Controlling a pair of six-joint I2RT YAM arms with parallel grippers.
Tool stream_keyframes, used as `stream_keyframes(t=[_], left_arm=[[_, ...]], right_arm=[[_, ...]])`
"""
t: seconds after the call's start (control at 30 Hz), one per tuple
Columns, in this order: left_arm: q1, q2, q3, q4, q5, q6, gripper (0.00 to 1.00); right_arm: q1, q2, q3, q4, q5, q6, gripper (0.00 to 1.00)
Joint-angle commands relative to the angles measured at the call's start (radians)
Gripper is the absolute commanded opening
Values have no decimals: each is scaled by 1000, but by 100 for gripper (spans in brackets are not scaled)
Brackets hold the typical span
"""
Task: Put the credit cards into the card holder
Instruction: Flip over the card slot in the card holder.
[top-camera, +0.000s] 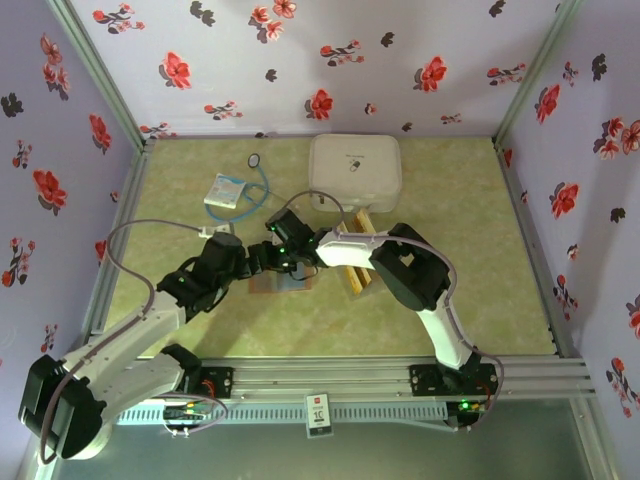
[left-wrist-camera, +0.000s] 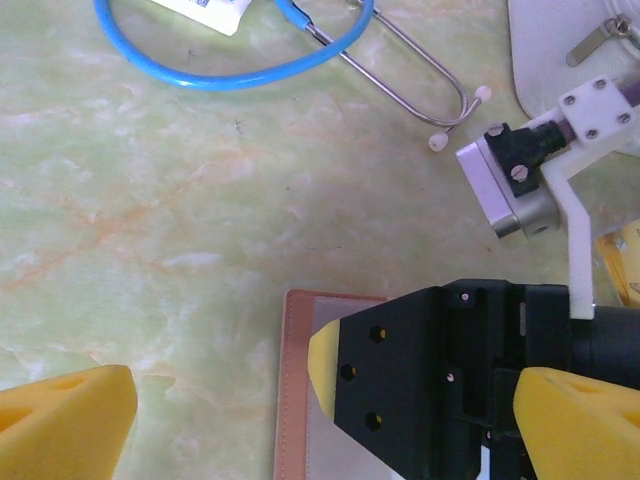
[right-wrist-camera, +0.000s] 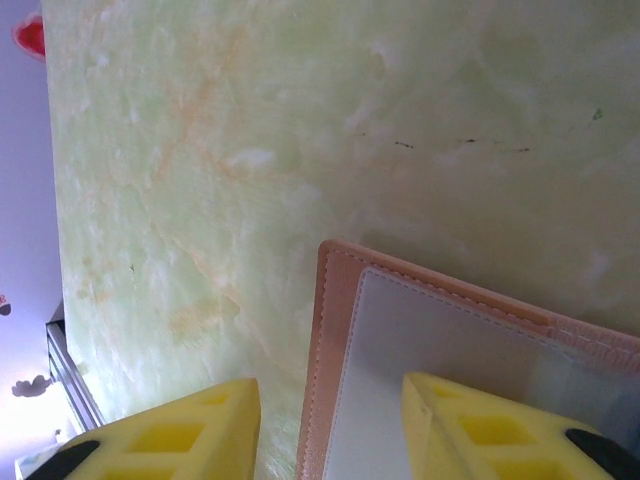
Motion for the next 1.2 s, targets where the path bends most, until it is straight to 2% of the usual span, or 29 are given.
stream_keyframes(t=[0.0, 0.43, 0.7, 0.8, 1.07, 1.17], left_arm=[[10, 9, -4, -23, -10, -15, 100], [14, 21, -31, -58, 6, -26, 100], [26, 97, -6, -56, 35, -4, 100], [30, 114, -5, -46, 44, -2, 100], [38, 151, -19, 1, 78, 0, 100], [39, 168, -11, 4, 87, -1, 100]], right_arm=[[-9, -90, 24, -81, 4, -66, 42], [-104, -310, -97, -300, 172, -239, 42], [-124, -377, -11, -615, 453, -470, 42], [-125, -394, 11, -699, 516, -516, 40], [-112, -532, -164, -663, 498, -455, 37], [-102, -533, -206, -641, 493, -430, 31]])
